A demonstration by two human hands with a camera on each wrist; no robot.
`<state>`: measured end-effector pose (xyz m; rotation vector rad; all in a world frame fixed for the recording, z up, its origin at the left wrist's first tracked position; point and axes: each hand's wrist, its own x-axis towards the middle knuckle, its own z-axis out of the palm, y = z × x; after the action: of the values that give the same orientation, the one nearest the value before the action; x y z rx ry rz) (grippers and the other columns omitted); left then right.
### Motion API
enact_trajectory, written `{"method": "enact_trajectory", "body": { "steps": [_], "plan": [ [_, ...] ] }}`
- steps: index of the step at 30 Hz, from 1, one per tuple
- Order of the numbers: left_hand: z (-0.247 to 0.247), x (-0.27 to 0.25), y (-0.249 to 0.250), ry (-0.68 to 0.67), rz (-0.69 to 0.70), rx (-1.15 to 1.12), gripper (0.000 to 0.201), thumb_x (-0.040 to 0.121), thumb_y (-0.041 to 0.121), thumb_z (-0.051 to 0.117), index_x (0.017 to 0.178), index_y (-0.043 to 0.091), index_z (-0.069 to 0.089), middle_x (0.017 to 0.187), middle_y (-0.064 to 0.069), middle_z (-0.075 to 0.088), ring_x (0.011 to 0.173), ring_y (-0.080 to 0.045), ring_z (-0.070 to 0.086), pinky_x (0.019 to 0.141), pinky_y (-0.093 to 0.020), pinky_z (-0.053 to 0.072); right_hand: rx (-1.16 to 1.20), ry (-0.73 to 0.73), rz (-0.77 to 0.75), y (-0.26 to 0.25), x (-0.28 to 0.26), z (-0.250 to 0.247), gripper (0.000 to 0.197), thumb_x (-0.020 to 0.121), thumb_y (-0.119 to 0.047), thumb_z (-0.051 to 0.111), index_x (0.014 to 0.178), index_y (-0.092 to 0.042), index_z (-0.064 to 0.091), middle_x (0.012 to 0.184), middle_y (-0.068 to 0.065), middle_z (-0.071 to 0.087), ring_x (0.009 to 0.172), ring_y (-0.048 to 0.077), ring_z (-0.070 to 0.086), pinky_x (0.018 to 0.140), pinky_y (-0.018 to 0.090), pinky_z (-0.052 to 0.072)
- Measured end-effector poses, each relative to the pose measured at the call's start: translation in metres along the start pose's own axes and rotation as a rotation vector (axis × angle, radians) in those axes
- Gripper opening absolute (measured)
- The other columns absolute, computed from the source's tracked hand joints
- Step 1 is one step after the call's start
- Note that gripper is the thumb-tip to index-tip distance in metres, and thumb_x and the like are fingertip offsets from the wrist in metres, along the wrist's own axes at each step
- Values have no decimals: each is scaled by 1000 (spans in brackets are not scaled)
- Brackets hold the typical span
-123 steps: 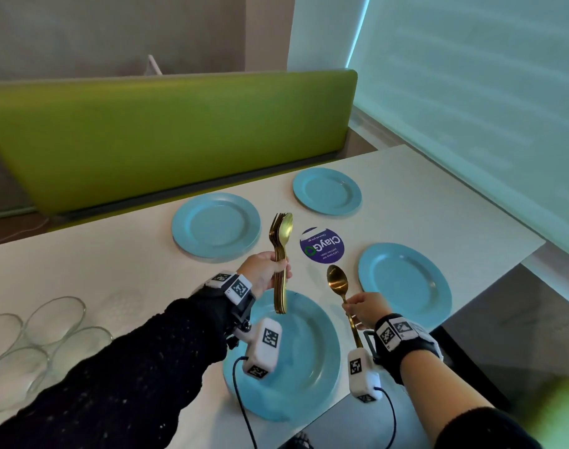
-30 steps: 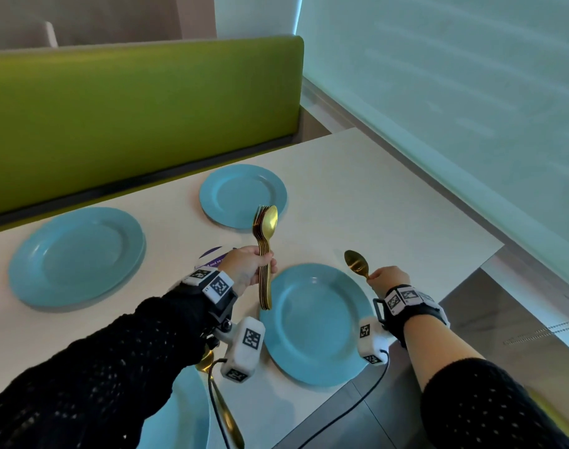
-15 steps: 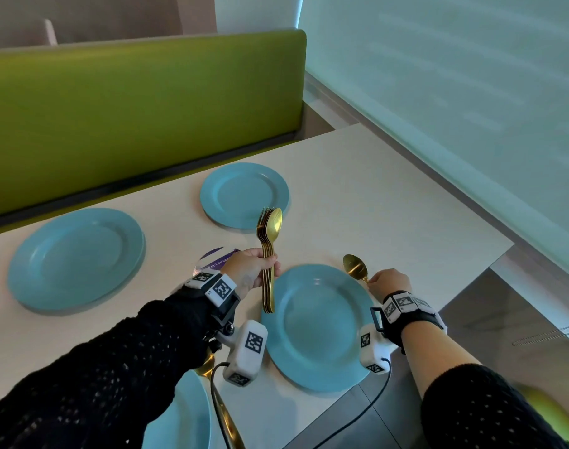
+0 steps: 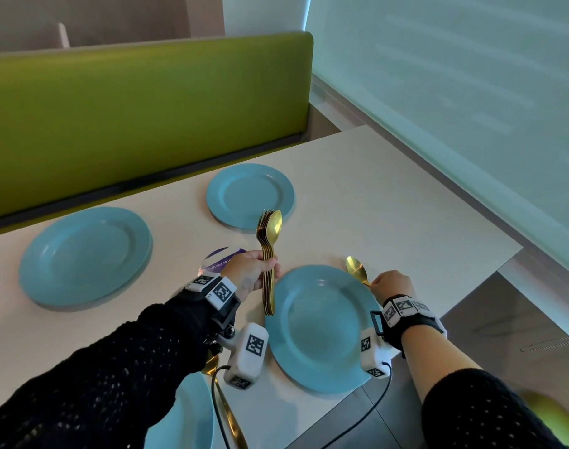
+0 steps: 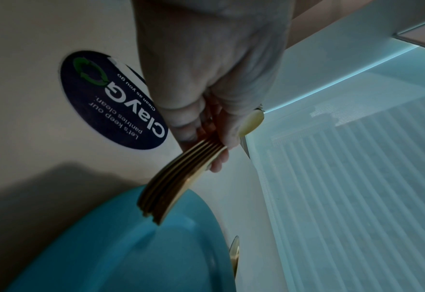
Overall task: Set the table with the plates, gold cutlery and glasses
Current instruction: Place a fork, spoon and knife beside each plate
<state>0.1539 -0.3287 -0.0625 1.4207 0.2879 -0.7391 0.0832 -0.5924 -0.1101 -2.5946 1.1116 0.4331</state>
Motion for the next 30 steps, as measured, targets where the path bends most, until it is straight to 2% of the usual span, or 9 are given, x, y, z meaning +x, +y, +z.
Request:
{"method": "enact_trajectory", "body": {
  "steps": [4,9,12,14,16,20,24,26,30],
  "plan": [
    [0,-1,-2,4,-6,21,13,94,1,50,85,7,56,77,-7,60,71,-16,61,69,-25,53,4,7,-6,0,-2,-1,25,90,-14,48,93,-8,73,93,10,71,80,24,60,74,27,54],
    [0,-4,-4,8,-8,11,11,94,0,50,86,6,56,76,-8,59,71,-17,59,75,-30,52,9,-7,-14,-2,-8,-5,25,91,-16,49,97,-7,72,98,10,71,89,25,64,79,29,54],
    [-2,-6,-5,16,-11,18,12,93,0,50,85,6,57,73,-7,60,67,-17,59,70,-28,53,52,23,-22,-6,-13,-12,27,93,-20,50,104,-4,69,108,13,68,105,29,62,90,33,51],
    [-4,-7,-5,28,-23,31,15,93,0,51,81,6,58,69,-6,60,63,-16,58,63,-25,53,124,83,-48,-16,-19,-20,26,93,-21,51,102,-5,69,108,13,69,104,30,61,89,33,50],
    [-7,-8,-6,50,-38,54,17,92,1,53,77,5,59,66,-5,62,63,-16,57,64,-26,51,220,137,-131,-34,-27,-26,23,92,-20,52,99,-8,71,106,13,70,103,30,61,87,31,48],
    [-18,-12,-4,70,-59,145,12,89,2,58,77,3,60,72,-8,63,62,-14,55,62,-24,47,279,111,-454,-89,-58,-32,21,88,-18,60,105,-12,71,110,9,69,106,25,61,93,28,44],
    [-33,-24,5,7,-58,203,13,89,2,58,76,2,61,64,-6,63,53,-11,54,52,-21,42,117,67,-736,-134,-95,-23,18,87,-18,59,99,-18,73,104,5,68,102,22,58,87,31,47],
    [-42,-32,11,-25,-51,204,16,89,-1,56,74,2,59,62,-6,61,50,-9,53,48,-18,43,36,55,-837,-148,-109,-17,19,87,-16,58,99,-19,73,107,1,67,105,19,55,87,31,47],
    [-65,-46,22,-91,-41,320,18,93,0,50,78,3,59,71,-8,61,59,-12,52,54,-19,41,-120,13,-907,-168,-136,-16,22,90,-21,55,104,-25,71,113,-1,63,109,18,53,87,31,48]
  ]
}}
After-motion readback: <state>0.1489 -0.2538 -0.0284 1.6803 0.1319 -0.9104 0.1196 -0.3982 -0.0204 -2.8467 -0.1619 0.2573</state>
